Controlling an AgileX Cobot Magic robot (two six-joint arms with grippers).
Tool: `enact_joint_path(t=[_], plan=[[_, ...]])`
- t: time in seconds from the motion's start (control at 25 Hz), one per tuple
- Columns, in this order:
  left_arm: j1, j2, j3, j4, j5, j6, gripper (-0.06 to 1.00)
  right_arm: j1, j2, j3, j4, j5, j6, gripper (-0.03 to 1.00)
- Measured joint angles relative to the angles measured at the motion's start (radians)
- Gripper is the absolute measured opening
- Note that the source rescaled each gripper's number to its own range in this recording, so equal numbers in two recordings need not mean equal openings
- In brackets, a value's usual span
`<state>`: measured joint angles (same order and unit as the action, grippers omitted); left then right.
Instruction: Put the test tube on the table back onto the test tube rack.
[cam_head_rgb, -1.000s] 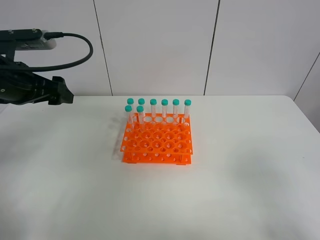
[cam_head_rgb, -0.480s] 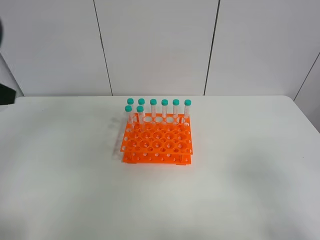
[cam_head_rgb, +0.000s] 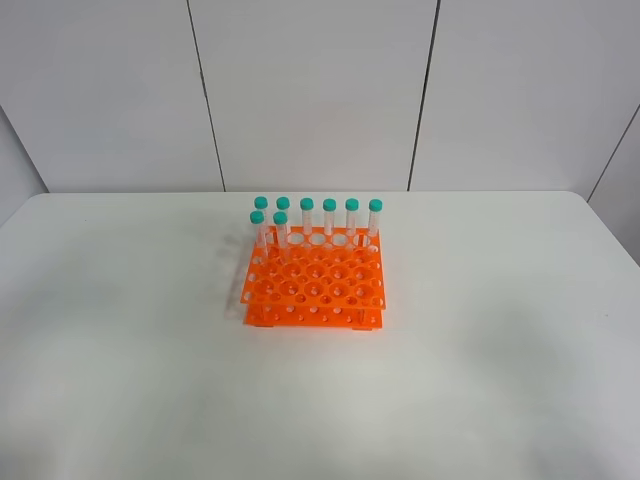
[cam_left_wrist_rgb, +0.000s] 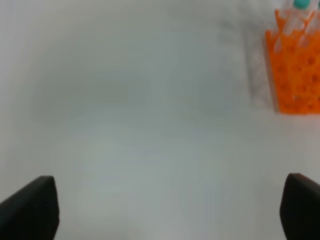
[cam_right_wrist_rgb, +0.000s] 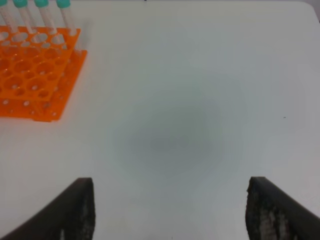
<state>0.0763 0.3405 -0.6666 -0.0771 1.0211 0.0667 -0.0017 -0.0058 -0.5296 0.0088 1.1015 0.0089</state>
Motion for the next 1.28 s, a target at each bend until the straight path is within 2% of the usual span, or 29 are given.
enact_joint_path(t=[0.16, 0.24, 0.44, 0.64, 0.76, 0.96, 1.28], plan=[[0.000, -0.095, 0.064, -0.015, 0.049, -0.044, 1.00, 0.000, 0.000, 0.000, 0.000, 0.001, 0.000, 1.00], [0.000, -0.136, 0.065, -0.023, 0.053, -0.049, 1.00, 0.000, 0.000, 0.000, 0.000, 0.001, 0.000, 1.00], [0.000, -0.236, 0.093, -0.038, 0.137, -0.051, 1.00, 0.000, 0.000, 0.000, 0.000, 0.001, 0.000, 1.00], [0.000, -0.341, 0.099, -0.048, 0.141, -0.052, 1.00, 0.000, 0.000, 0.000, 0.000, 0.001, 0.000, 1.00], [-0.006, -0.343, 0.099, -0.048, 0.141, -0.052, 1.00, 0.000, 0.000, 0.000, 0.000, 0.001, 0.000, 1.00], [-0.063, -0.343, 0.099, -0.048, 0.141, -0.052, 1.00, 0.000, 0.000, 0.000, 0.002, 0.001, 0.000, 1.00], [-0.068, -0.343, 0.099, -0.048, 0.141, -0.053, 1.00, 0.000, 0.000, 0.000, 0.004, 0.001, 0.000, 1.00]])
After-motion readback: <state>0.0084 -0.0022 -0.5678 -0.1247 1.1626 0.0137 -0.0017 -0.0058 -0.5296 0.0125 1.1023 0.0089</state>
